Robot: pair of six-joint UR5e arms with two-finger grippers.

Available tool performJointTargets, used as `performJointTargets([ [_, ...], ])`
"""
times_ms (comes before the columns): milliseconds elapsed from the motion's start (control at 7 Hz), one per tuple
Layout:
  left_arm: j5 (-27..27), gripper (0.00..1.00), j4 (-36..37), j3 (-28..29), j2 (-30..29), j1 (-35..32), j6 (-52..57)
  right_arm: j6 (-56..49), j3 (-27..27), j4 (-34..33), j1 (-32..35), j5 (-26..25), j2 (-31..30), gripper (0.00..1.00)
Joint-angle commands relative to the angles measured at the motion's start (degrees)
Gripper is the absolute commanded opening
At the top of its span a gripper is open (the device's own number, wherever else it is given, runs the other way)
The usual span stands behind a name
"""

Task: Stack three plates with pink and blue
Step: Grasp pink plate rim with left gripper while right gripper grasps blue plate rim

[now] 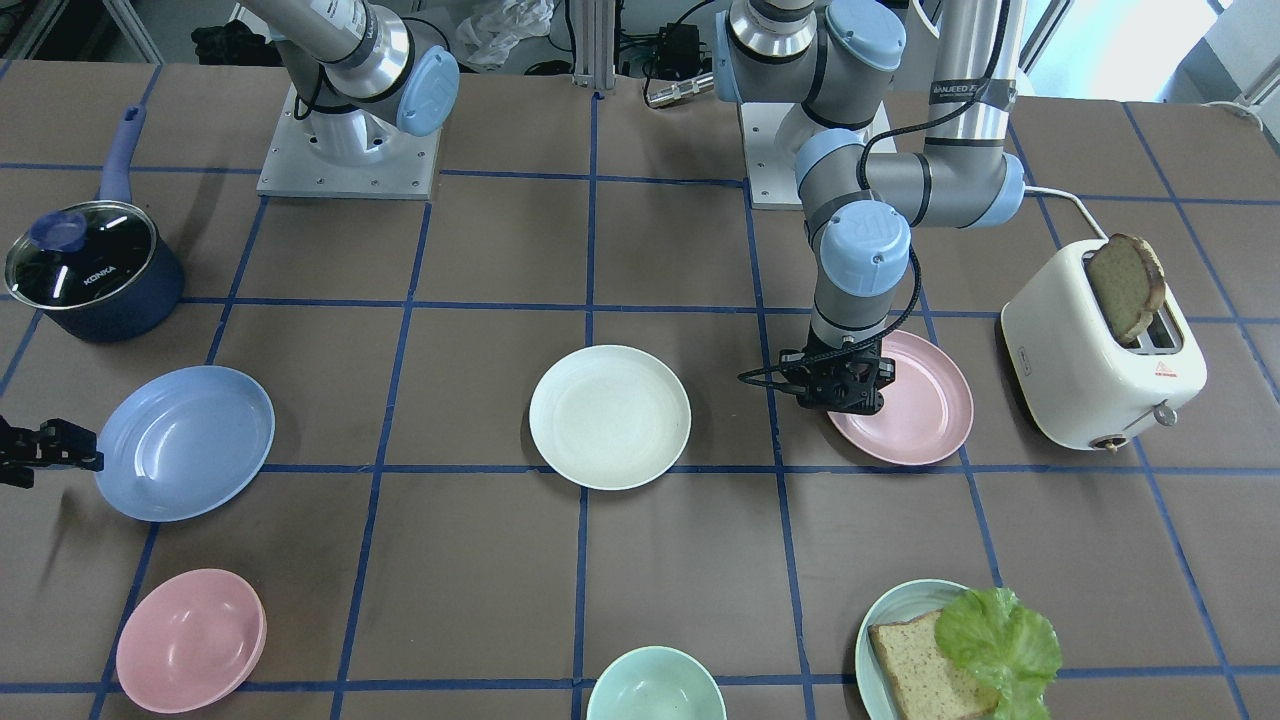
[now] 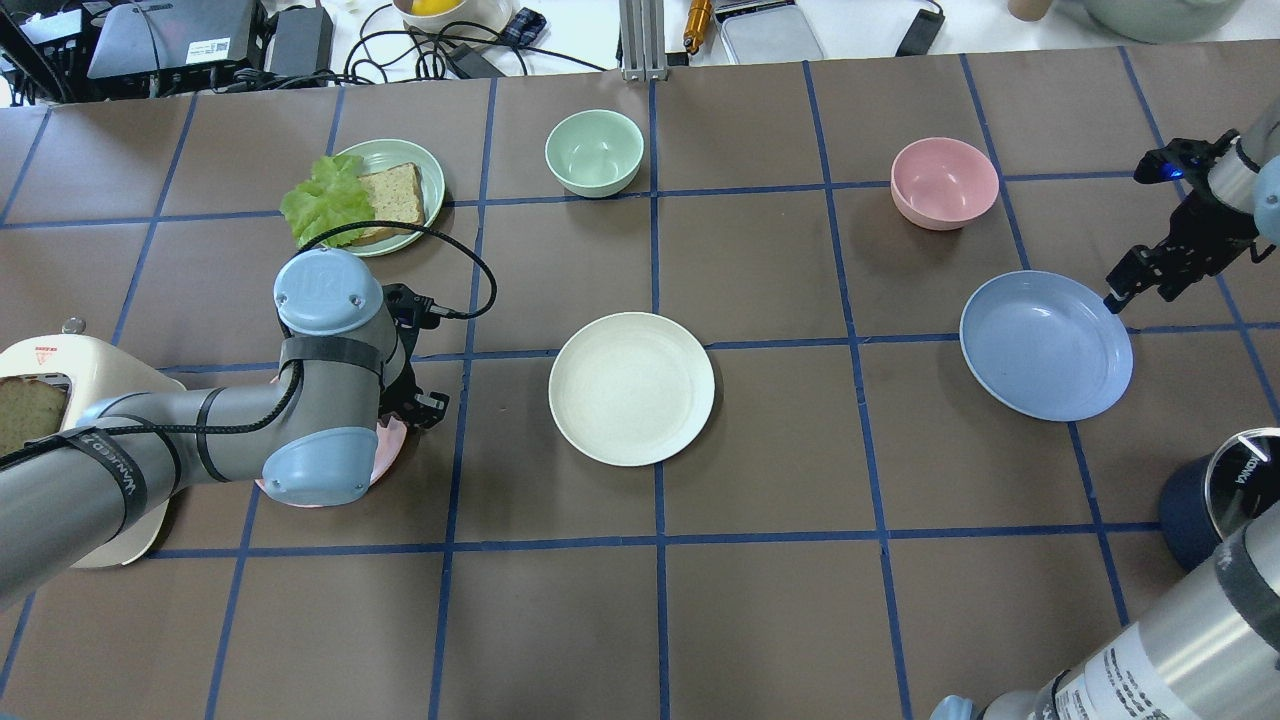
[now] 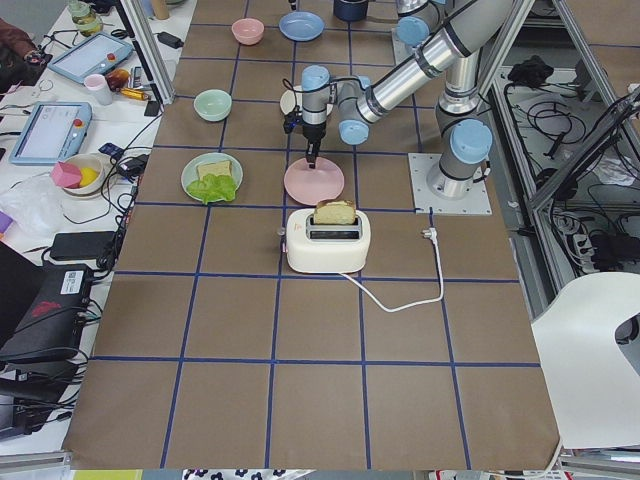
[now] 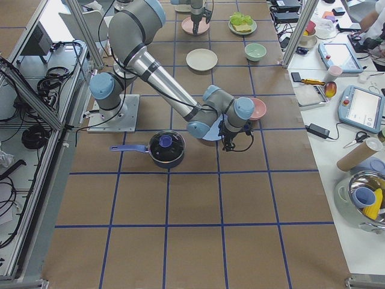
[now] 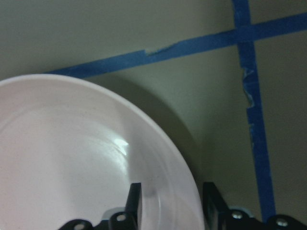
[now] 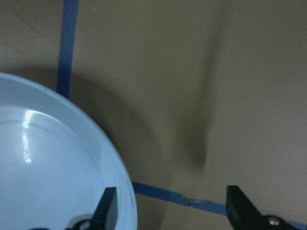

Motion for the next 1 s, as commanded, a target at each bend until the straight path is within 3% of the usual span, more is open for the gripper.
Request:
performJointTargets([
  [0, 0.7, 0.0, 0.5, 1.3, 0.0, -0.8, 0.3, 0.1, 2.3, -4.0, -0.3, 1.2, -0.3, 0.84],
  [286, 0.8, 0.0, 0.3, 2.7, 0.7, -4.2, -0.3, 0.2, 2.6, -3.9, -0.3, 3.2, -0.4, 0.79],
  [429, 1.0, 0.0, 0.0, 4.1, 1.2, -7.3, -0.4, 0.3, 2.3, -3.6, -0.3, 3.1, -0.5, 0.52],
  [857, 5.9, 0.0, -0.3, 9.5, -0.1, -18.8, -0.5, 0.4, 2.6, -3.3, -0.3, 2.7, -0.5, 0.13],
])
